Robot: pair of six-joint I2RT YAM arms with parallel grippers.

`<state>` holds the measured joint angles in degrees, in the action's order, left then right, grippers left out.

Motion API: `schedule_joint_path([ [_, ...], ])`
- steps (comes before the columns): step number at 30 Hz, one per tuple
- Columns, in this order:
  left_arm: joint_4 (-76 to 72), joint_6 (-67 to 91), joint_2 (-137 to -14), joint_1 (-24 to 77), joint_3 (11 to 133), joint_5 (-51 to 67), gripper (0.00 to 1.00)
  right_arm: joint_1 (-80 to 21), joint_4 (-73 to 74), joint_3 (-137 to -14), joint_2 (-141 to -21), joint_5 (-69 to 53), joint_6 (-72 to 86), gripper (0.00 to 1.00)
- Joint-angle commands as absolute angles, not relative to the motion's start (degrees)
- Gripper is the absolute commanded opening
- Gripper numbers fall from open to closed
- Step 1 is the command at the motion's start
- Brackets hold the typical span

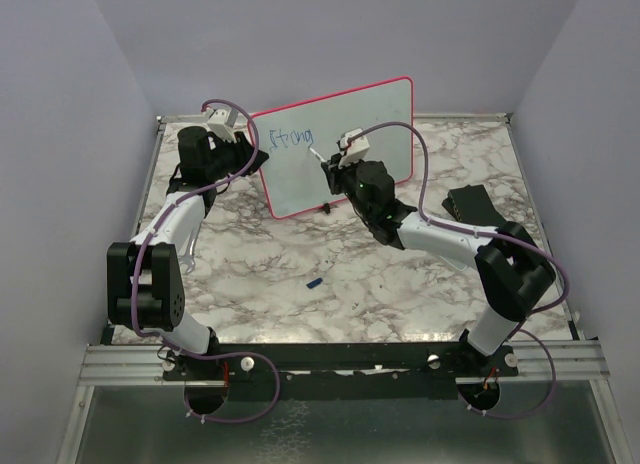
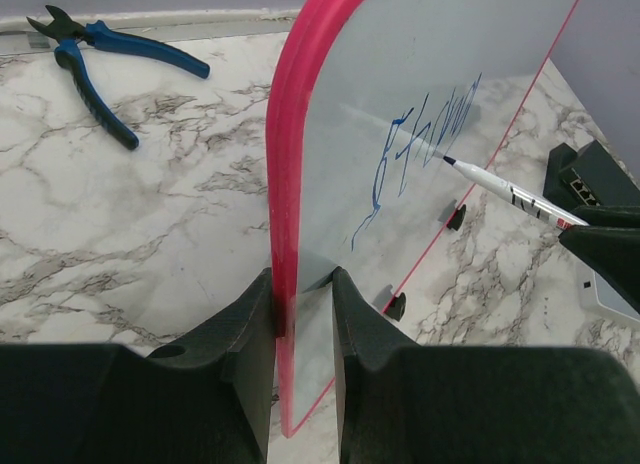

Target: Write a sentence on the whiteboard

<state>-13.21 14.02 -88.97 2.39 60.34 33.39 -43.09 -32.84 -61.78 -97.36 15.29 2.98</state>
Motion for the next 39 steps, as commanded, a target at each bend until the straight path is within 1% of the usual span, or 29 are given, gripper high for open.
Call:
schedule_joint_path([
  [1, -10.81, 13.35, -88.69, 2.97, 61.39, 32.61, 0.12, -43.59, -31.16, -60.67, -97.01, 14.16, 3.30, 0.01],
  [10, -10.87, 13.34, -88.65, 2.98, 61.25, 32.36, 0.12, -44.11, -34.16, -61.40, -96.24, 14.05, 3.85, 0.01],
  [16, -10.83, 13.28, -88.54, 2.94, 61.26, 32.15, 0.12, -44.10, -36.24, -59.24, -92.38, 11.91, 4.79, 0.01],
  [21, -10.86, 13.41, -88.43, 2.94, 61.17, 32.17, 0.12, -44.11, -35.06, -58.76, -89.50, 15.34, 4.81, 0.01],
  [26, -10.84, 13.32, -88.29, 2.96, 61.02, 32.16, 0.12, -43.59, -33.36, -60.75, -90.69, 17.91, 2.49, 0.01],
  [39, -10.81, 13.12, -88.24, 2.92, 61.00, 32.25, 0.12, -41.84, -32.43, -63.55, -94.06, 16.72, 2.52, 0.01],
])
